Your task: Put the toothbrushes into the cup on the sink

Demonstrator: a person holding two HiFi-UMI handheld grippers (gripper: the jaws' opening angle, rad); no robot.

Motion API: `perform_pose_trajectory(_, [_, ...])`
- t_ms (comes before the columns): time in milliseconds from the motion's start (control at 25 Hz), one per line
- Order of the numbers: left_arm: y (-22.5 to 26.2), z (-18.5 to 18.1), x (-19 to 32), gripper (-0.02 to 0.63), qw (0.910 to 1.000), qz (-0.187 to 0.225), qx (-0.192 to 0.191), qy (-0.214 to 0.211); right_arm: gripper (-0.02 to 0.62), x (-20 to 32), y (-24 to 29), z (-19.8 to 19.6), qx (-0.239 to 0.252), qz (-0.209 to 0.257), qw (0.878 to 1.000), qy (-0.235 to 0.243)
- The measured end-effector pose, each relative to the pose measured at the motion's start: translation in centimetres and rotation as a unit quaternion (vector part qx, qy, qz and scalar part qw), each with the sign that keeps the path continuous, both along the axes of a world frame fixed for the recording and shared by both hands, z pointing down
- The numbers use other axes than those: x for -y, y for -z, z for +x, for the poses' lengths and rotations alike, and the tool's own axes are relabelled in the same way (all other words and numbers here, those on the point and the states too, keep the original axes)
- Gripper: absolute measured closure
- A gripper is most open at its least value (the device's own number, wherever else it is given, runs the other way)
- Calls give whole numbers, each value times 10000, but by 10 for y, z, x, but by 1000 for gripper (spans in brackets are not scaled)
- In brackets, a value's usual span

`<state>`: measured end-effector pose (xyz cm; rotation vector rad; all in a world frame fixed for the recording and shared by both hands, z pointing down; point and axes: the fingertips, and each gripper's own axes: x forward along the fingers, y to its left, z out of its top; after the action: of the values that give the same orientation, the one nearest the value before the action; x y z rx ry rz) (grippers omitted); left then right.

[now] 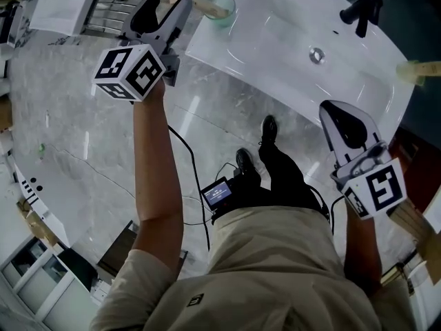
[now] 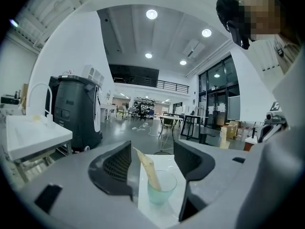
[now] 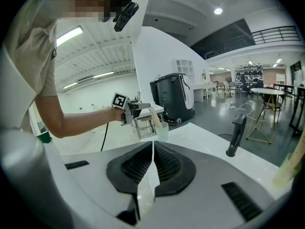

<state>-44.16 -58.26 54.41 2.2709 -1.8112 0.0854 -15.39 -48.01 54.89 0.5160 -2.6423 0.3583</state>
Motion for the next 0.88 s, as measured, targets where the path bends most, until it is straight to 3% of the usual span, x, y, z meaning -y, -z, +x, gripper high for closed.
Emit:
perform_pose_trajectory(280, [72,-11,-55,344,9969,491,438,436,581,-25,35,0,158,309,9994,88])
perform_pose_trajectory(440, [121,-4,-103,345,9935,875,505,516,581,-47,63,0,302,537,9980,115])
perform_pose_trajectory(520, [145,7,-130,385,9926,1016,541,386,581,-60,81,-2,392,682,9968,138])
perform_pose_trajectory(560, [156,14,-144,436,9920,1084,579,300,580,-66,90,-2,440,759,9960,153])
perform_pose_trajectory(600, [166,22,-158,550,9914,1134,623,207,580,-73,99,-3,480,825,9953,173])
perform_pose_trajectory(640, [174,31,-172,596,9912,1142,662,101,581,-81,108,-2,509,874,9947,198])
perform_pose_trajectory(880, [198,88,-248,600,9889,962,999,-526,581,-124,154,-4,657,1312,9880,480])
